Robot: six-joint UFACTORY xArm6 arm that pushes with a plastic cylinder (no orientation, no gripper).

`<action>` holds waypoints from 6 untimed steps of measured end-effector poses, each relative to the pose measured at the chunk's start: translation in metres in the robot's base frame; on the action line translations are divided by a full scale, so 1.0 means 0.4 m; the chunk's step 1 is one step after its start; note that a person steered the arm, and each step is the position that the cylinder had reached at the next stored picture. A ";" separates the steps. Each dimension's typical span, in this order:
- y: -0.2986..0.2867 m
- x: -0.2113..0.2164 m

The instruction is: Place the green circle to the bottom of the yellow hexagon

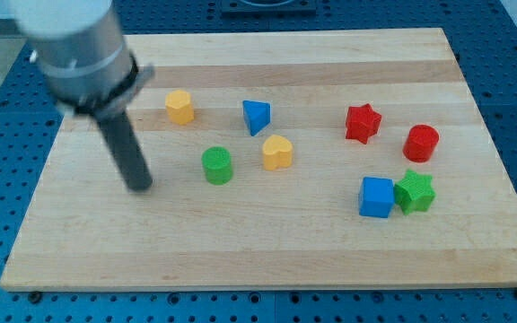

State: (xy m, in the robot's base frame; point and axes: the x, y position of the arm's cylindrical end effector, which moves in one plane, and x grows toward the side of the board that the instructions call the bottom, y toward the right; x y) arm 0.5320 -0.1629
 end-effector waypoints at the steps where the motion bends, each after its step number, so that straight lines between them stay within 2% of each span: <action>1: 0.209 0.078; 2: 0.343 -0.061; 3: 0.332 -0.068; 4: 0.220 -0.132; 5: 0.124 -0.339; 6: 0.108 -0.444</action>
